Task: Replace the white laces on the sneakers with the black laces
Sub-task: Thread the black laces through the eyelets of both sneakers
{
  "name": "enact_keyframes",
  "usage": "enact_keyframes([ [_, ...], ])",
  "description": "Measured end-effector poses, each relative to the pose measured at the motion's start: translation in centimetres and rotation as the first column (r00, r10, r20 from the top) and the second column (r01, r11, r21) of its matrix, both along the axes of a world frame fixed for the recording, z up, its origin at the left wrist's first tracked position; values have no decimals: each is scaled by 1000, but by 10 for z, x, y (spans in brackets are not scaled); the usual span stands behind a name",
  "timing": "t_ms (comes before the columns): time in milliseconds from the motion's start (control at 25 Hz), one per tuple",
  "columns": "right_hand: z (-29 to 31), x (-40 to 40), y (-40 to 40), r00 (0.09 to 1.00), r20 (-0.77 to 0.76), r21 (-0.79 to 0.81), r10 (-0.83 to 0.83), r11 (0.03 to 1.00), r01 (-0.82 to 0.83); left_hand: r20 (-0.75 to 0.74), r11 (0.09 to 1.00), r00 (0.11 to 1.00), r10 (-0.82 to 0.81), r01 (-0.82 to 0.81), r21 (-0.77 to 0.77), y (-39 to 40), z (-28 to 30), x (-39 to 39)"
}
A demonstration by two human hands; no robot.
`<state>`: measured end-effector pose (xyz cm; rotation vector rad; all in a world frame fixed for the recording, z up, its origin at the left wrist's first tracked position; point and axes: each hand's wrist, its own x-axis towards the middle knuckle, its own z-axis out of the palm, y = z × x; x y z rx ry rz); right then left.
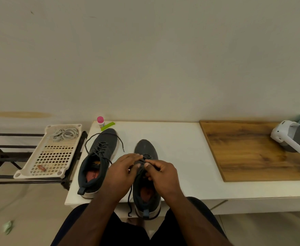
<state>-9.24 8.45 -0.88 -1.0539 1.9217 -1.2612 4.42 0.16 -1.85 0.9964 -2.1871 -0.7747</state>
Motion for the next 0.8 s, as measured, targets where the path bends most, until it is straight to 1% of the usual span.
enact_keyframes([
  [80,-2,0,-3,998,-43,36,36,999,-35,-17,996,998,-55,56,74,4,-1,-2],
  [160,-3,-5,-3,998,-38,63,54,997,-51,-12,997,998,-63,63,40,3,-3,-3],
  [240,-5,-18,2,999,-17,72,-47,996,48,33,998,998,-56,56,2,1,-4,-3],
  [320,-9,-28,10,984,-102,108,-145,982,156,91,998,994,-55,52,34,1,-6,-4],
  [360,-10,-29,13,979,-153,126,-134,980,153,120,997,991,-59,53,51,1,-8,-5],
  [520,-14,-16,16,955,-285,204,83,979,-24,223,996,971,-81,70,60,5,-16,-11],
  [640,-21,-12,12,916,-381,269,123,963,-18,261,996,961,-93,87,31,6,-16,-13],
  [680,-23,-12,11,921,-374,270,110,963,-5,276,996,957,-87,86,18,6,-16,-14],
  [720,-25,-13,10,939,-333,256,84,967,5,294,997,952,-79,82,0,8,-16,-16],
  [800,-25,-16,10,976,-213,238,37,971,15,337,996,939,-63,79,-34,11,-16,-20],
])
